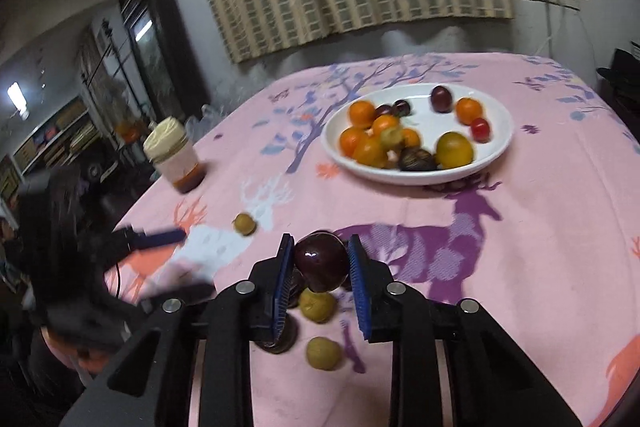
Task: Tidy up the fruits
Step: 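Grasp a dark plum with the right gripper while the left gripper grasps a dark round fruit, then carry both fruits over the white plate and open both grippers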
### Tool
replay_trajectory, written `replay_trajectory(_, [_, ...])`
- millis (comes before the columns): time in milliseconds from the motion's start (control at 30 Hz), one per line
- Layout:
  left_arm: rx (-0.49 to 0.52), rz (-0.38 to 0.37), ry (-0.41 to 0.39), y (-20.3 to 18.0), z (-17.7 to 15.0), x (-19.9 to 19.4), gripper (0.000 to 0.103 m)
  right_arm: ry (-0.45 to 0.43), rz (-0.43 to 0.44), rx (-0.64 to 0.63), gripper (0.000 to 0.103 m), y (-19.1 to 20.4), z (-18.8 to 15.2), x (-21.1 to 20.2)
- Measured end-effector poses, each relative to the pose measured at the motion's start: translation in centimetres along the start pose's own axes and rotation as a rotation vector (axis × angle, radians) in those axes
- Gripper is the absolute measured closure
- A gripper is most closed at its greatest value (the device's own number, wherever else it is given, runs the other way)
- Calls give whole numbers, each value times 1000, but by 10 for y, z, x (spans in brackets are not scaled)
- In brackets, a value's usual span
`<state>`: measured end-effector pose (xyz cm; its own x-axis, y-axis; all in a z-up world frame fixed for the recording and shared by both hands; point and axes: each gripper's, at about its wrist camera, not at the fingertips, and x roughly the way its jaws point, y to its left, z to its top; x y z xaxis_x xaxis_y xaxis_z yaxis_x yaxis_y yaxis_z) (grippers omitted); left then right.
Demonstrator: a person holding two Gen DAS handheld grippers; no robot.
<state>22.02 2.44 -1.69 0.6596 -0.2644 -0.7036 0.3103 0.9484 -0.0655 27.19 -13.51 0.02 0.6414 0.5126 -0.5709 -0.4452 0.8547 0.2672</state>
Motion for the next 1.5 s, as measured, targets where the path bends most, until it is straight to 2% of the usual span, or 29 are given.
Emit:
replay_trajectory(67, [44, -57, 54, -14, -5, 11, 43, -15, -5, 18, 75, -4, 3, -4])
replay_trajectory(100, [64, -66, 82, -20, -9, 18, 45, -17, -3, 20, 75, -5, 3, -6])
replay_trajectory(167, [80, -71, 104, -26, -11, 25, 45, -19, 0, 18, 75, -4, 3, -8])
replay_trajectory(267, [70, -145, 128, -31, -12, 33, 45, -11, 15, 18, 75, -2, 3, -7])
replay_trajectory(333, [92, -130, 128, -37, -14, 37, 46, -5, 18, 23, 75, -2, 2, -6])
replay_trajectory(367, [104, -119, 137, -40, -15, 40, 52, -5, 21, 25, 75, -2, 2, -6])
replay_trajectory(500, [132, -81, 123, -44, -14, 42, 58, -7, 21, 25, 75, -2, 1, -7])
replay_trajectory(600, [123, -80, 121, -40, -14, 41, 63, -5, 18, 28, 75, -3, 2, -8])
replay_trajectory(767, [119, -74, 123, -40, -14, 37, 64, -2, 6, 29, 75, -3, 1, -8])
replay_trajectory(900, [49, -127, 79, -28, -7, 14, 64, -12, 0, 9, 75, -2, 0, -8])
replay_trajectory(1033, [23, -144, 21, -14, 29, -2, 64, -30, 28, 59, 75, -7, 9, -11])
replay_trajectory(1133, [25, -99, -15, -5, 79, 7, 64, -86, -33, 62, 75, -13, 34, -12])
replay_trajectory(1267, [7, -44, -38, 6, 139, 46, 64, -128, -109, 72, 75, -33, 67, 10])
replay_trajectory(1333, [8, -11, -51, 12, 166, 72, 64, -131, -115, 92, 75, -50, 84, 31])
replay_trajectory(1467, [-42, 17, 7, 26, 201, 132, 63, -133, -147, 76, 75, -67, 102, 68])
replay_trajectory(1500, [-55, 41, 21, 29, 205, 141, 55, -126, -154, 77, 75, -71, 105, 77])
